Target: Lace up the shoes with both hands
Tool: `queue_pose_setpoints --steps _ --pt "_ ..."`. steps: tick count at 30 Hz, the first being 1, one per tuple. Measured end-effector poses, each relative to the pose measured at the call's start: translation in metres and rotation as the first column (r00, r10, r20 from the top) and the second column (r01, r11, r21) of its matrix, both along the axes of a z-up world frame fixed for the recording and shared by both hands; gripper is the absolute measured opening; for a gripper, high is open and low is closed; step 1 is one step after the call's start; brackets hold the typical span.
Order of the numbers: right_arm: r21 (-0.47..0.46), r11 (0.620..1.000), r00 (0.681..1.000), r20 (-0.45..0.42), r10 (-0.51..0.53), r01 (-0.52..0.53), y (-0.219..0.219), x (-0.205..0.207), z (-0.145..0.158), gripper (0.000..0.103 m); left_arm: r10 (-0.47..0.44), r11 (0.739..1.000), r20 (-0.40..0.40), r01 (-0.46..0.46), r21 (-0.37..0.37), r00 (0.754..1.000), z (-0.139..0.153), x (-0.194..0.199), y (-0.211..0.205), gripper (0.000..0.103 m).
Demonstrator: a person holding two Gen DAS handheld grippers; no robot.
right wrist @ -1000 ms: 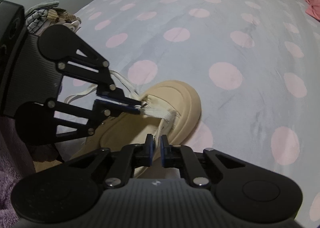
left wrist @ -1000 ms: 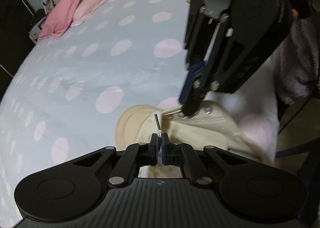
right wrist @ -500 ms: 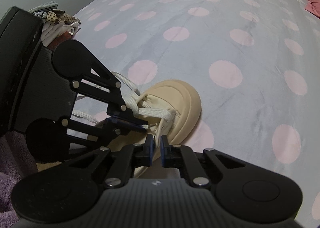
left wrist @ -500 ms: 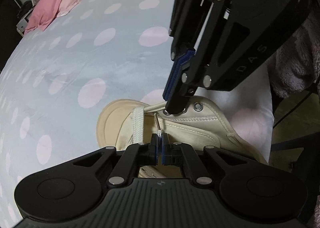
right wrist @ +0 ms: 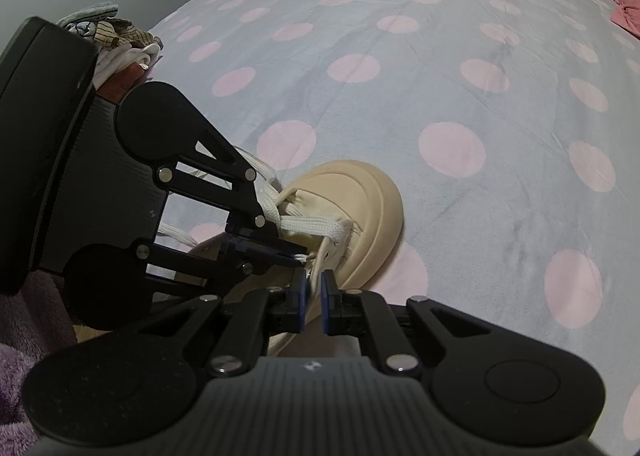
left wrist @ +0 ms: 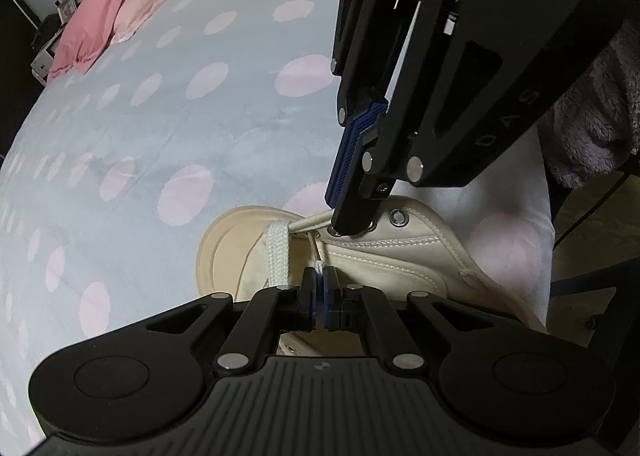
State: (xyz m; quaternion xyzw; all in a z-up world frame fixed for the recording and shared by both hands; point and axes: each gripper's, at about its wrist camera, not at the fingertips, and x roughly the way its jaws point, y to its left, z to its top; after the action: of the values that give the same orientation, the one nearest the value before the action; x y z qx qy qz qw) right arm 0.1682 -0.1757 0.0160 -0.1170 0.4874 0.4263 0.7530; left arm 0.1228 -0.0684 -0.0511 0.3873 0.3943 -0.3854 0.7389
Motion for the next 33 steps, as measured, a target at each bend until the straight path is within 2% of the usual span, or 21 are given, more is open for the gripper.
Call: queue_pose_setpoints --steps 8,13,15,18,20,22,27,30,33 --pt "0.005 0.999 0.999 0.026 0.043 -0.043 0.001 -0.004 0.008 0.011 -0.001 0.999 0.050 0.003 -0.032 0.999 0.008 -0.005 -0.001 0.001" --pt "0.005 0.997 0.992 0.094 0.080 -0.081 -0.004 -0.005 0.018 0.011 0.001 0.999 0.058 0.001 -0.037 0.998 0.009 -0.005 -0.002 0.001" --pt "-0.022 0.995 0.986 0.137 0.095 -0.092 -0.006 -0.003 0.018 0.011 0.004 0.999 0.056 -0.002 -0.040 0.998 0.008 -0.003 -0.003 0.001" --pt "-0.109 0.986 0.966 0.213 0.150 -0.129 -0.002 -0.005 0.010 0.012 0.006 0.999 0.053 -0.003 -0.043 0.999 0.008 0.001 -0.004 0.001" --pt "-0.173 0.967 0.938 0.261 0.227 -0.186 0.004 -0.011 0.002 0.012 0.001 0.999 0.055 0.001 -0.044 0.998 0.009 0.001 -0.005 0.001" --pt "-0.230 0.941 0.894 0.319 0.315 -0.249 0.011 -0.020 -0.005 0.012 -0.002 0.999 0.056 0.004 -0.044 0.998 0.009 0.000 -0.005 0.001" --pt "-0.384 0.851 0.740 0.439 0.510 -0.358 0.021 -0.041 -0.018 0.012 -0.001 0.999 0.050 0.004 -0.049 0.999 0.009 0.001 -0.001 0.001" --pt "-0.441 0.809 0.677 0.460 0.575 -0.389 0.024 -0.047 -0.025 0.012 -0.002 0.999 0.050 0.005 -0.048 0.999 0.010 0.002 -0.002 0.001" --pt "-0.462 0.788 0.648 0.462 0.606 -0.407 0.026 -0.046 -0.031 0.011 -0.004 0.999 0.052 0.006 -0.044 0.999 0.009 0.002 -0.002 0.001"
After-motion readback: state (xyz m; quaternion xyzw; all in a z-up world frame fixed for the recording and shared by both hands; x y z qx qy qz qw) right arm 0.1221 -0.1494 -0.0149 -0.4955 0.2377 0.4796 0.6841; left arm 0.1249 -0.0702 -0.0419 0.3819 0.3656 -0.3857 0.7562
